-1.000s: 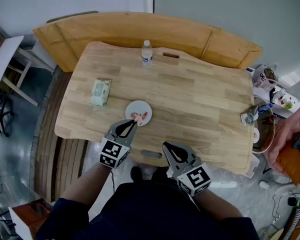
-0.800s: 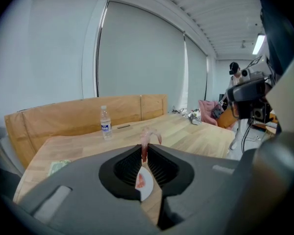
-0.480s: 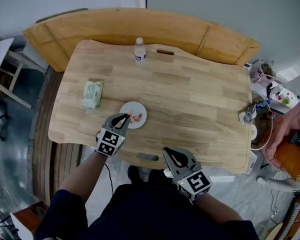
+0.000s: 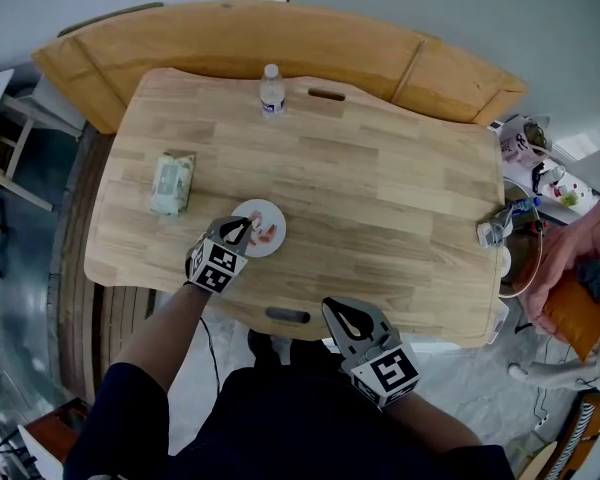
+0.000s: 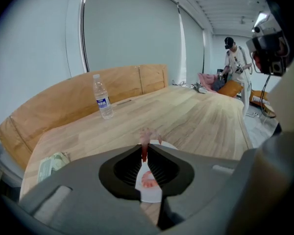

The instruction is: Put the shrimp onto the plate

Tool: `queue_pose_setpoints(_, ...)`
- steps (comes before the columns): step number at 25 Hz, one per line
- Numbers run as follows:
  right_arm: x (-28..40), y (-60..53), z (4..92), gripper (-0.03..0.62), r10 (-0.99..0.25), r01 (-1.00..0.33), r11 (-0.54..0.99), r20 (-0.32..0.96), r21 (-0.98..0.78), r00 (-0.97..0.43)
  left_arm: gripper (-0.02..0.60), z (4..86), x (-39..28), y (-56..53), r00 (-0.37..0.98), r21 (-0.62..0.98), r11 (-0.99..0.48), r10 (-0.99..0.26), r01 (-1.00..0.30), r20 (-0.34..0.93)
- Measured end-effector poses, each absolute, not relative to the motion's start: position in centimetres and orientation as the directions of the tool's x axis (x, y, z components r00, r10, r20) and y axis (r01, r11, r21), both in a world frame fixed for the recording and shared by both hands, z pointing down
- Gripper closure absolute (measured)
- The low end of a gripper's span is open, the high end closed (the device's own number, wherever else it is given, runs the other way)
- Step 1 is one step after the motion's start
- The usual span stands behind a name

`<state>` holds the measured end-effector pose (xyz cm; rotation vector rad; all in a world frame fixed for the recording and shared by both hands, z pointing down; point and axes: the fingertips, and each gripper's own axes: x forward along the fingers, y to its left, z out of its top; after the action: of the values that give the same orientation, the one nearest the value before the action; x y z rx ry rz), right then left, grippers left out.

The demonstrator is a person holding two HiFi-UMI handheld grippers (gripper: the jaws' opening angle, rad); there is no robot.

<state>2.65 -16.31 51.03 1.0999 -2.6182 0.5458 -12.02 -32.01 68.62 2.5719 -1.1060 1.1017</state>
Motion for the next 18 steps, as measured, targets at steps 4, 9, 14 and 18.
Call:
queue_pose_setpoints(4, 3.2, -16.0, 51.9, 0.583, -0.63, -0.733, 0.63, 0.383, -0.258, -0.676, 0.538, 70.6, -12.0, -32.6, 0.444, -0.166, -0.738, -0.552, -0.654, 0.706)
queue_pose_setpoints(9, 4.0, -15.8, 52.9, 0.583, -0.629, -0.743, 0.613, 0.402, -0.269, -0.665, 0.538, 72.8, -12.0, -33.2, 0.416, -0.17, -0.746, -0.528, -0.644, 0.74)
queue_pose_setpoints(14, 4.3, -16.0, 53.3, 0.583, -0.624, -0.74, 0.617, 0.407, -0.267, -0.667, 0.538, 74.3, -12.1, -33.6, 0.393, -0.179, -0.755, -0.51, -0.631, 0.765)
queue_pose_setpoints(18, 4.5, -16.3, 53.4, 0.583, -0.623, -0.737, 0.619, 0.402, -0.27, -0.671, 0.538, 75.2, -12.5, -34.0, 0.367, -0.186, -0.756, -0.498, -0.628, 0.786)
